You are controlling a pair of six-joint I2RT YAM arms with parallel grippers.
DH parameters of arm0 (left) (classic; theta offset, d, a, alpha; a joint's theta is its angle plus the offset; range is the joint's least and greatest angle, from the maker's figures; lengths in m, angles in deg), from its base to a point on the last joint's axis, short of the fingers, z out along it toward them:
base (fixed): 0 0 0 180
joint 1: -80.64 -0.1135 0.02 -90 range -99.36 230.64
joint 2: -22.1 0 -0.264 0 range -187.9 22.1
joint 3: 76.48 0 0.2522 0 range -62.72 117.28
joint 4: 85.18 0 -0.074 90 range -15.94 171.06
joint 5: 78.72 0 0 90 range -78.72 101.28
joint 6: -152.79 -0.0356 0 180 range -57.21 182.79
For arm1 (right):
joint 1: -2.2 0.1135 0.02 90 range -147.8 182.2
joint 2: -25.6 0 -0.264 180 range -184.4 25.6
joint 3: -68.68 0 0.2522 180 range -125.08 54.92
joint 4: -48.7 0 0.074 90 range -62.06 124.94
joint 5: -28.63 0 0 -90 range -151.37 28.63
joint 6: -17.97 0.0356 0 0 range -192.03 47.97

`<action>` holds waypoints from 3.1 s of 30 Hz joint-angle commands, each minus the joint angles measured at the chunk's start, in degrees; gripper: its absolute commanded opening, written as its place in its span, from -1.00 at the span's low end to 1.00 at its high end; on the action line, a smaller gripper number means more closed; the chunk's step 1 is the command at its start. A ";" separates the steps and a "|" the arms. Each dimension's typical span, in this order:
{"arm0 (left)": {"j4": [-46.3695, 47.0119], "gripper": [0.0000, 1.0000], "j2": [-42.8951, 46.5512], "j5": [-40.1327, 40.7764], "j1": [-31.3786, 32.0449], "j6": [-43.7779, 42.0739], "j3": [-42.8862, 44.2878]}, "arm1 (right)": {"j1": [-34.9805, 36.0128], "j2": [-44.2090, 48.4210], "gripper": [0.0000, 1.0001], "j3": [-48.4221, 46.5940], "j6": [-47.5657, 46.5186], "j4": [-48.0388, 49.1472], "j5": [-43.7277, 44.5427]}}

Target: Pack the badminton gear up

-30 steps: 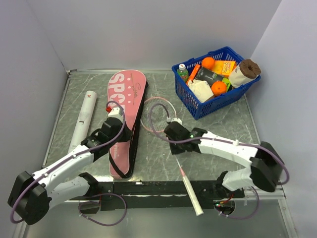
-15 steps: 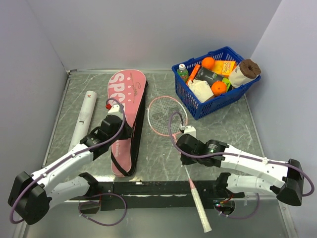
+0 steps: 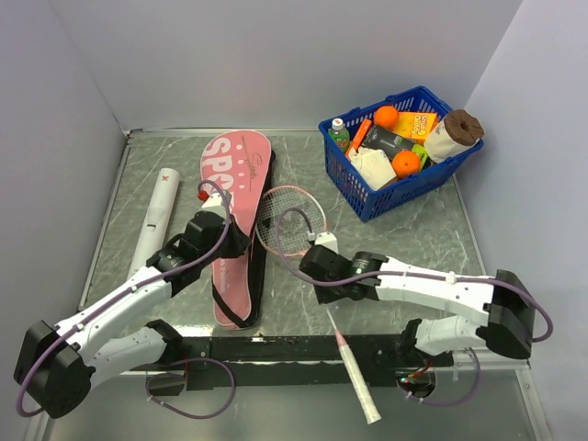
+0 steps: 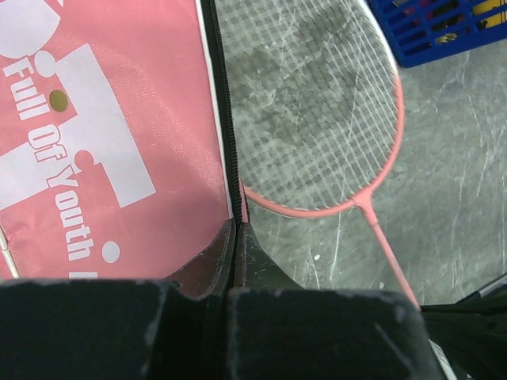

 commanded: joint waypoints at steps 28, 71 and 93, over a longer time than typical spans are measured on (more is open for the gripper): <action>7.53 -0.98 0.86 -6.97 3.95 3.88 -4.98 | -17.40 -43.81 -1.00 -38.96 -12.10 30.27 -13.66; 6.22 -0.98 0.50 -5.30 4.48 0.62 -1.99 | -24.26 -6.56 -0.13 9.98 -12.19 37.12 -45.92; 6.66 -0.98 1.91 -5.30 4.40 0.89 -3.22 | -13.71 -20.88 -0.13 10.95 -6.65 47.42 -43.29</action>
